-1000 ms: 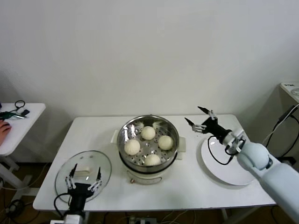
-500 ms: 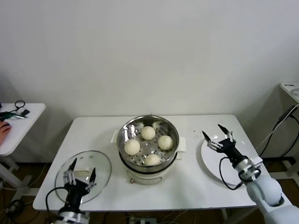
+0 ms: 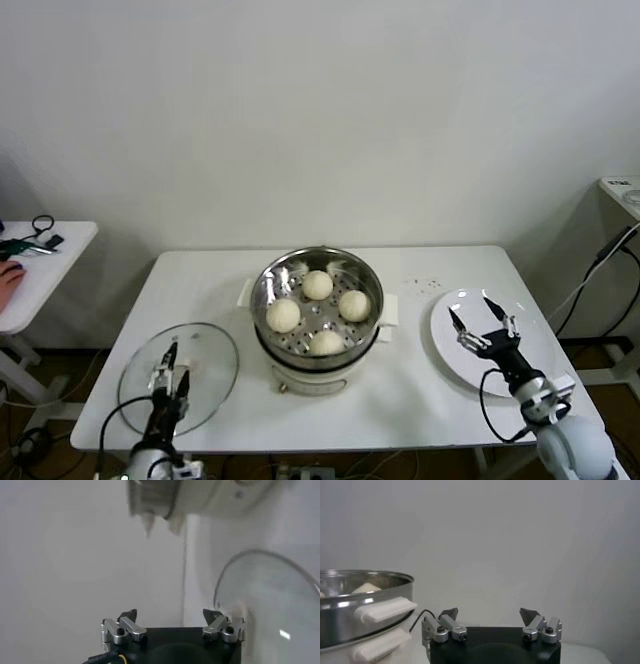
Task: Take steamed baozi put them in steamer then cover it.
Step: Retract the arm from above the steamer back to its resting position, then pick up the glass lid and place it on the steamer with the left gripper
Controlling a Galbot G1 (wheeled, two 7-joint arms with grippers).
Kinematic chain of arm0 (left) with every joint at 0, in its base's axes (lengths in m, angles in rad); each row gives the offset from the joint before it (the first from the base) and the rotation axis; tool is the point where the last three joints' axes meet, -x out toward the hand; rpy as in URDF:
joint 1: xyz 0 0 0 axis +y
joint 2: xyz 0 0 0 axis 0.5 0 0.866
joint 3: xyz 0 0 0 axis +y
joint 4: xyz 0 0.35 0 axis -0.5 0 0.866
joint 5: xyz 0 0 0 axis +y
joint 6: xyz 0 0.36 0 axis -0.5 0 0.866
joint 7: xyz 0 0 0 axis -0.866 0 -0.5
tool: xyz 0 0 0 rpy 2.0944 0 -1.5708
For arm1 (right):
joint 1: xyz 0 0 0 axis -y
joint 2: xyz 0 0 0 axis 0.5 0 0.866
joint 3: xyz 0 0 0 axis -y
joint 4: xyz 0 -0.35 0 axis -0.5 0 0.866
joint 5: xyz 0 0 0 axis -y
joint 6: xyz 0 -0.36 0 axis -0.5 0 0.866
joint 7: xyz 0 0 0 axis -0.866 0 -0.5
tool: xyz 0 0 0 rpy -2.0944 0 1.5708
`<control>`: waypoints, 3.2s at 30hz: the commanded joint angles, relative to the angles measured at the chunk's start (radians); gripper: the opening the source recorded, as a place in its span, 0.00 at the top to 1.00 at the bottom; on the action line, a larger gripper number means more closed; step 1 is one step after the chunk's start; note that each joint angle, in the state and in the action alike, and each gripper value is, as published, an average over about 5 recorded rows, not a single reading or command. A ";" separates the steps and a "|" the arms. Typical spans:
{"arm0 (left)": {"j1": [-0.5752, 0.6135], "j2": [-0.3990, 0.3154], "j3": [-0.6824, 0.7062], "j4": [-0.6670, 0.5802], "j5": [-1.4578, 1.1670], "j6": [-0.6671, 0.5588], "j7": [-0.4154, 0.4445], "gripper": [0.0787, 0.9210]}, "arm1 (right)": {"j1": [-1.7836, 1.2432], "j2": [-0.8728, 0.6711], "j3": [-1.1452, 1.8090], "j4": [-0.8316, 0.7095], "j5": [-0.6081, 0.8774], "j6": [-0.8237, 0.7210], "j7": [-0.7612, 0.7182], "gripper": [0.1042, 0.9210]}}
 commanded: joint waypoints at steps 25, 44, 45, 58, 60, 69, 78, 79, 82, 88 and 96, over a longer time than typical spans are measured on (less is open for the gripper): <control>-0.286 0.035 -0.002 0.394 0.102 0.060 -0.134 0.12 | -0.082 0.043 0.094 -0.067 -0.043 0.016 -0.100 0.12; -0.295 0.049 0.009 0.422 0.046 0.039 -0.129 0.37 | -0.068 0.052 0.085 -0.078 -0.072 0.021 -0.107 0.12; -0.293 0.049 0.009 0.421 0.045 0.038 -0.128 0.40 | -0.067 0.052 0.084 -0.079 -0.074 0.022 -0.108 0.12; -0.215 0.087 0.018 0.224 -0.014 0.055 -0.084 0.85 | -0.051 0.052 0.082 -0.093 -0.081 0.026 -0.107 0.12; -0.187 0.098 0.018 0.168 -0.026 0.067 -0.074 0.89 | -0.047 0.051 0.081 -0.097 -0.081 0.026 -0.107 0.12; -0.054 0.176 0.018 -0.104 -0.031 0.235 -0.042 0.91 | -0.007 0.038 0.063 -0.115 -0.083 0.026 -0.099 0.12; 0.018 0.279 0.031 -0.276 0.003 0.431 -0.044 0.91 | 0.053 0.024 0.026 -0.136 -0.098 0.018 -0.097 0.12; 0.014 0.293 0.033 -0.275 -0.002 0.442 -0.047 0.91 | 0.060 0.022 0.021 -0.140 -0.100 0.018 -0.096 0.12; -0.007 0.333 0.051 -0.275 -0.031 0.477 -0.043 0.91 | 0.080 0.017 0.008 -0.151 -0.103 0.017 -0.092 0.12; -0.135 0.444 0.183 -0.271 -0.080 0.556 -0.011 0.91 | 0.120 0.009 -0.024 -0.174 -0.111 0.012 -0.079 0.12; -0.448 0.574 0.459 -0.253 -0.115 0.685 0.165 0.91 | 0.178 0.012 -0.079 -0.213 -0.133 0.008 -0.063 0.12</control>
